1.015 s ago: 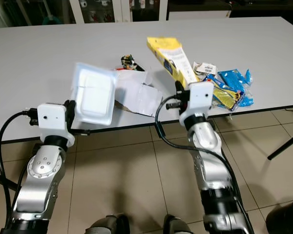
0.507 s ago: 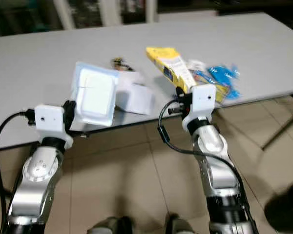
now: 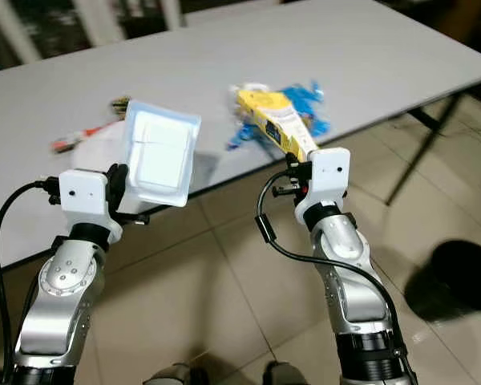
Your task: Picking trash to rubbish bin
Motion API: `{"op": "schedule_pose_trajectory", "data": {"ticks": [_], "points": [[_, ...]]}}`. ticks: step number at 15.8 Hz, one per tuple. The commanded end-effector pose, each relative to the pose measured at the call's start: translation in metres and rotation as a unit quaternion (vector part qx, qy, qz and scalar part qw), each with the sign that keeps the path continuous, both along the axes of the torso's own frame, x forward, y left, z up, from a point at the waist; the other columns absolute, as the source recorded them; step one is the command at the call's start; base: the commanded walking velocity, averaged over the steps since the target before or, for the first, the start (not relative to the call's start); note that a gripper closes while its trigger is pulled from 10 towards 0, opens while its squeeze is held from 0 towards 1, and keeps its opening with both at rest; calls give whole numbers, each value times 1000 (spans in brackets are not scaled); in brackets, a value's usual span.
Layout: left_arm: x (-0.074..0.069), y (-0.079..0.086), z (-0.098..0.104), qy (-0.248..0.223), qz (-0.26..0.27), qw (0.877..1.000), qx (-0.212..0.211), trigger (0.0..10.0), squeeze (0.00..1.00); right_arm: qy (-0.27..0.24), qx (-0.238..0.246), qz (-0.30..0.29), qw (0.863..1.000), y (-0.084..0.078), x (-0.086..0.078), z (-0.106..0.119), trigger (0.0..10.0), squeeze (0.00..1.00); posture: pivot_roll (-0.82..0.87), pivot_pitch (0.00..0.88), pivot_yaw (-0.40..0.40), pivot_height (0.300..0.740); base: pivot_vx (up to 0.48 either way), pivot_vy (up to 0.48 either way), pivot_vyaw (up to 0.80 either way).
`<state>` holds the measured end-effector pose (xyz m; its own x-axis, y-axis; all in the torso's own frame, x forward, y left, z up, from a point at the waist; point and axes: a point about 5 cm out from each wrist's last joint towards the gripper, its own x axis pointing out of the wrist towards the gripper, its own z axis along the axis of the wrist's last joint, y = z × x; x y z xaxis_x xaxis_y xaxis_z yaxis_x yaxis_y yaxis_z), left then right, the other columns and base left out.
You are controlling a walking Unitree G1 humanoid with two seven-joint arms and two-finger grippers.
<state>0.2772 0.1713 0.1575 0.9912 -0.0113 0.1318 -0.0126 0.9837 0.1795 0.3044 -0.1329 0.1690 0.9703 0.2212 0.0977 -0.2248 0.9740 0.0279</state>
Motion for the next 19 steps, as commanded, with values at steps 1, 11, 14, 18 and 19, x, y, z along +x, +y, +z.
{"op": "schedule_pose_trajectory", "data": {"ticks": [1, 11, 14, 18, 19], "points": [[-1, 1, 0, 1, 0, 1000, 2, 10000, 0, -12, -1, 4, 1000, 2, -1, 7, 10000, 0, -59, 115, 67, 740, 0, 0, -756], [0, -3, -1, 6, -6, 1000, -13, 10000, 0, -17, -8, 11, 1000, 4, -5, 10, 10000, 0, -73, 130, 59, 740, 0, -60, -227], [0, -3, -2, 8, -4, 1000, -17, 10000, 0, -13, -9, 14, 1000, 5, -6, 8, 10000, 0, -75, 133, 57, 740, 0, -435, 0], [0, -3, -2, 10, -3, 1000, -19, 10000, 0, -11, -9, 18, 1000, 7, -8, 8, 10000, 0, -77, 136, 56, 740, 0, -435, 0], [-1, -3, -3, 10, -2, 1000, -19, 10000, 0, -10, -9, 20, 1000, 7, -8, 7, 10000, 0, -75, 139, 53, 740, 0, -435, 0]]}}
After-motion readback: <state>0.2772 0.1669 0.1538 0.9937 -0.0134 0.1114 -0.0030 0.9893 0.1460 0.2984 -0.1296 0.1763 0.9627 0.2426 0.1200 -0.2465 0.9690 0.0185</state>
